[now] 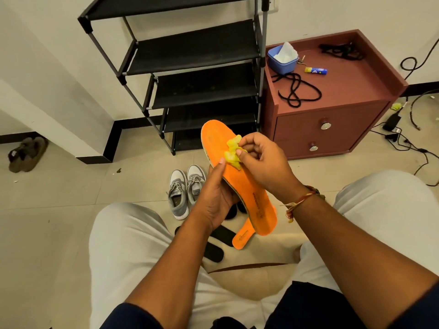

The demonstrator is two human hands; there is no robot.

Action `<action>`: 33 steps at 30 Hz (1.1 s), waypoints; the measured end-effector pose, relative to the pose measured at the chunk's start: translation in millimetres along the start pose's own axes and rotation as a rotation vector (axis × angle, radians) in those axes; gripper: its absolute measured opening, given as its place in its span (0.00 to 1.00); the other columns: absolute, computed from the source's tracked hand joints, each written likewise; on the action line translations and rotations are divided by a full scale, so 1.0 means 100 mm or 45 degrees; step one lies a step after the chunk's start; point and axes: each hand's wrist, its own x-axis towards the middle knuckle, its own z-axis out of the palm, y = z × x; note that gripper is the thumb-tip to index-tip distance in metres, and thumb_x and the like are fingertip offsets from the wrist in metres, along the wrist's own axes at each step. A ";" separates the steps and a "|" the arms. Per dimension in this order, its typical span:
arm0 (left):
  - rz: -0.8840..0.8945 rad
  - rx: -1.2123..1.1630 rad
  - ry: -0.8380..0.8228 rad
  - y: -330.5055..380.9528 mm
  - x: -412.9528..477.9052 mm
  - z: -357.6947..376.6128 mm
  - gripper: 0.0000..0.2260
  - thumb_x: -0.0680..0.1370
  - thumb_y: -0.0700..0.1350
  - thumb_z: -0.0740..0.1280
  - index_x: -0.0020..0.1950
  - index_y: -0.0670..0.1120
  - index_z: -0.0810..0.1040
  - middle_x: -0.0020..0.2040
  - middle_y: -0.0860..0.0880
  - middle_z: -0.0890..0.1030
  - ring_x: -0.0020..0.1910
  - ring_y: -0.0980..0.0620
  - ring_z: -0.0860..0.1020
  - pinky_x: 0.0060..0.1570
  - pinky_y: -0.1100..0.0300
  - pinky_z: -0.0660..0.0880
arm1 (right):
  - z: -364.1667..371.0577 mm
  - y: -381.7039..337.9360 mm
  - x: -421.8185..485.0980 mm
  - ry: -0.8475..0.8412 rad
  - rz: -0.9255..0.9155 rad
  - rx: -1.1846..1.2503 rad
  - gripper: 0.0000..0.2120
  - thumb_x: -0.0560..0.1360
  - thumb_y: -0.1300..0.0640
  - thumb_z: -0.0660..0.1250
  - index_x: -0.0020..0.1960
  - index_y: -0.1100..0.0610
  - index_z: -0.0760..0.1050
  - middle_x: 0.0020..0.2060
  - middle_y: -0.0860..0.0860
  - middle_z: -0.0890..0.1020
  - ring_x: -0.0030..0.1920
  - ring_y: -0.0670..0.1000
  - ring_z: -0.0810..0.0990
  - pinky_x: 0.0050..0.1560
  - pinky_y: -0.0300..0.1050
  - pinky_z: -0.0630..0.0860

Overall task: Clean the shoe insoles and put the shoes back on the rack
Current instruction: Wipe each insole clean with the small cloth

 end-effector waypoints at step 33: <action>-0.096 -0.203 0.044 0.09 -0.03 -0.03 0.31 0.80 0.68 0.52 0.63 0.47 0.82 0.63 0.37 0.81 0.65 0.38 0.79 0.63 0.41 0.76 | 0.21 -0.07 -0.24 -0.130 -0.639 -0.635 0.07 0.77 0.57 0.69 0.53 0.55 0.84 0.50 0.51 0.85 0.51 0.52 0.82 0.55 0.53 0.80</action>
